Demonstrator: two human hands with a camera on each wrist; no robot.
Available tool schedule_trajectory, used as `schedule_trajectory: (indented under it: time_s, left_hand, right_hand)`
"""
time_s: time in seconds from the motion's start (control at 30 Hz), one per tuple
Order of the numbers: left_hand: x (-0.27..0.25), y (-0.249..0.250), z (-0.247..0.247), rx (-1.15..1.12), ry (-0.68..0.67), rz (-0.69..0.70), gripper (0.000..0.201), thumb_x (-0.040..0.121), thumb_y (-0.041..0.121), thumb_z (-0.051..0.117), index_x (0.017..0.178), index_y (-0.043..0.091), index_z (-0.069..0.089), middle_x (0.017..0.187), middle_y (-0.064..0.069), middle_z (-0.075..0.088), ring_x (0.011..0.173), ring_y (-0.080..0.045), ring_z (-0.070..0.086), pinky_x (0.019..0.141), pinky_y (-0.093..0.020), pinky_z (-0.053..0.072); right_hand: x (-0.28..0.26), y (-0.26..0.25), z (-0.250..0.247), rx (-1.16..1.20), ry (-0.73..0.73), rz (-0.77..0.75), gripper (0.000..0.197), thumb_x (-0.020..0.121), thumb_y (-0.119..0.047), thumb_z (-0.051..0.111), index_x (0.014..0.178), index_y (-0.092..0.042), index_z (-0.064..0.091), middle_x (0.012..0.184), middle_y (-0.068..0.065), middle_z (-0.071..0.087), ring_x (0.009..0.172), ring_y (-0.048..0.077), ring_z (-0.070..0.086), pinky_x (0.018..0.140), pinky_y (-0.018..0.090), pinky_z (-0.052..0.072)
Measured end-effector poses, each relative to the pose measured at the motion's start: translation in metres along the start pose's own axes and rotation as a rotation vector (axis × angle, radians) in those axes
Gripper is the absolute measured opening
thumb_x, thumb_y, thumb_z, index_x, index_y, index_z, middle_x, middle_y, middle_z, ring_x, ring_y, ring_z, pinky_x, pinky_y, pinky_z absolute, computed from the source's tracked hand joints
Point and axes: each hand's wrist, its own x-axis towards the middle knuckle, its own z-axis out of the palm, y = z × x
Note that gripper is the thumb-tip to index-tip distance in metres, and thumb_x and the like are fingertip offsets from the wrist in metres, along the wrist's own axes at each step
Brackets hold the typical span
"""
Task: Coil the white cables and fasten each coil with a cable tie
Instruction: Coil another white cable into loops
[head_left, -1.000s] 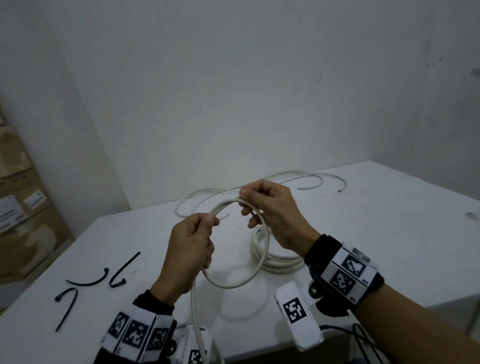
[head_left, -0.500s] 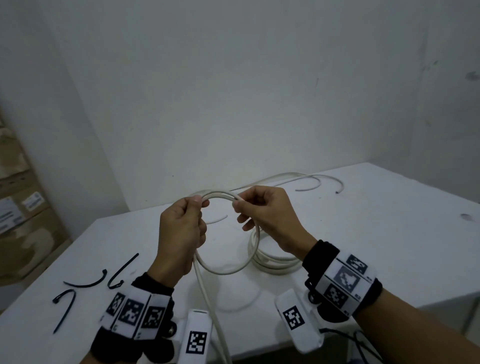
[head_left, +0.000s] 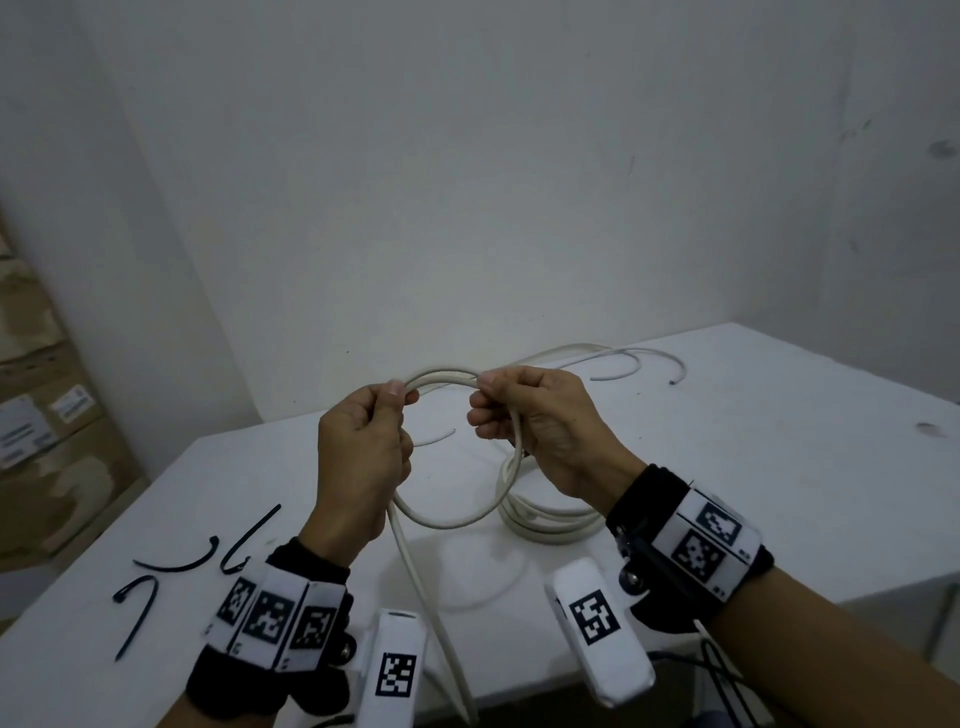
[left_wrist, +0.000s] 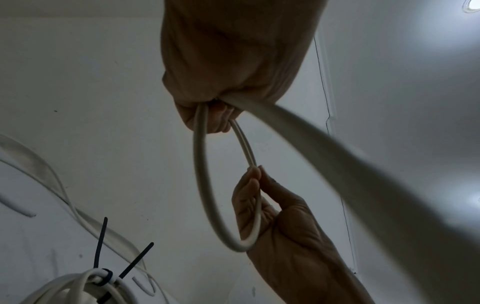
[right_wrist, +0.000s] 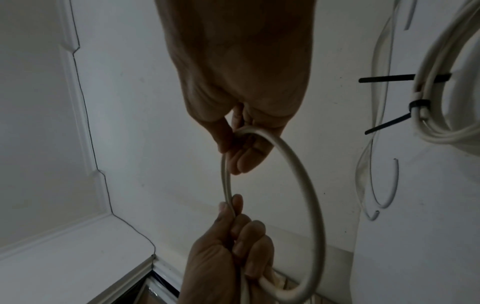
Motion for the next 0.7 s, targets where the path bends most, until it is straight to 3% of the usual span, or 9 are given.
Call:
schedule_trajectory:
  time_s: [0.13, 0.2, 0.27, 0.37, 0.47, 0.57, 0.63, 0.7]
  left_hand:
    - [0.002, 0.005, 0.001, -0.051, 0.015, -0.033, 0.026, 0.1, 0.02, 0.047, 0.087, 0.004, 0.061, 0.05, 0.004, 0.027, 0.038, -0.007, 0.022, 0.038, -0.016, 0.018]
    - [0.005, 0.008, -0.002, -0.083, 0.035, -0.046, 0.026, 0.1, 0.02, 0.047, 0.086, 0.004, 0.06, 0.05, 0.004, 0.027, 0.037, -0.006, 0.022, 0.038, -0.016, 0.018]
    - [0.009, 0.012, -0.005, -0.107, 0.062, -0.042, 0.026, 0.1, 0.022, 0.048, 0.086, 0.005, 0.061, 0.048, 0.006, 0.028, 0.037, -0.005, 0.022, 0.038, -0.016, 0.017]
    - [0.016, 0.022, -0.008, -0.12, 0.104, 0.004, 0.027, 0.101, 0.022, 0.047, 0.084, 0.007, 0.061, 0.045, 0.008, 0.029, 0.036, -0.005, 0.023, 0.037, -0.015, 0.019]
    - [0.025, 0.031, -0.004, -0.131, 0.146, 0.042, 0.028, 0.101, 0.023, 0.046, 0.082, 0.008, 0.06, 0.042, 0.01, 0.029, 0.035, -0.004, 0.024, 0.036, -0.015, 0.021]
    - [0.03, 0.038, 0.0, -0.133, 0.188, 0.062, 0.029, 0.101, 0.025, 0.046, 0.082, 0.009, 0.06, 0.042, 0.011, 0.03, 0.035, -0.005, 0.025, 0.036, -0.015, 0.021]
    - [0.033, 0.042, 0.001, -0.139, 0.209, 0.07, 0.029, 0.101, 0.026, 0.045, 0.082, 0.01, 0.06, 0.042, 0.011, 0.031, 0.035, -0.005, 0.026, 0.036, -0.015, 0.022]
    - [0.033, 0.046, 0.002, -0.154, 0.213, 0.068, 0.029, 0.101, 0.026, 0.045, 0.083, 0.009, 0.06, 0.044, 0.009, 0.031, 0.037, -0.006, 0.026, 0.037, -0.016, 0.022]
  right_hand:
    - [-0.001, -0.003, -0.004, 0.033, 0.005, 0.006, 0.01, 0.089, -0.014, 0.062, 0.092, -0.005, 0.062, 0.082, 0.013, 0.069, 0.071, 0.023, 0.068, 0.064, 0.027, 0.057]
    - [-0.002, -0.004, -0.007, -0.147, 0.066, 0.001, 0.018, 0.089, -0.028, 0.062, 0.096, -0.011, 0.059, 0.089, 0.008, 0.071, 0.08, 0.022, 0.068, 0.073, 0.033, 0.055]
    - [-0.004, -0.002, -0.01, -0.383, 0.153, -0.022, 0.024, 0.09, -0.038, 0.058, 0.093, -0.014, 0.057, 0.086, 0.001, 0.068, 0.076, 0.015, 0.063, 0.067, 0.03, 0.051]
    - [-0.015, 0.006, -0.007, -0.543, 0.168, -0.048, 0.025, 0.093, -0.032, 0.054, 0.08, -0.011, 0.056, 0.065, -0.001, 0.058, 0.056, 0.012, 0.05, 0.048, 0.02, 0.038]
    - [-0.031, 0.014, 0.003, -0.575, 0.017, 0.046, 0.031, 0.094, -0.035, 0.052, 0.074, -0.012, 0.058, 0.051, -0.001, 0.049, 0.041, 0.008, 0.039, 0.041, 0.022, 0.028]
    - [-0.045, 0.017, 0.011, -0.567, -0.168, 0.218, 0.04, 0.094, -0.049, 0.043, 0.095, -0.013, 0.061, 0.042, -0.003, 0.044, 0.033, 0.008, 0.033, 0.037, 0.019, 0.023]
    - [-0.051, 0.019, 0.012, -0.525, -0.284, 0.366, 0.052, 0.093, -0.058, 0.035, 0.11, -0.015, 0.059, 0.045, 0.001, 0.051, 0.031, 0.01, 0.036, 0.034, 0.018, 0.026]
    - [-0.053, 0.019, 0.012, -0.465, -0.382, 0.527, 0.066, 0.09, -0.066, 0.026, 0.116, -0.015, 0.058, 0.061, 0.01, 0.065, 0.037, 0.015, 0.053, 0.033, 0.017, 0.035]
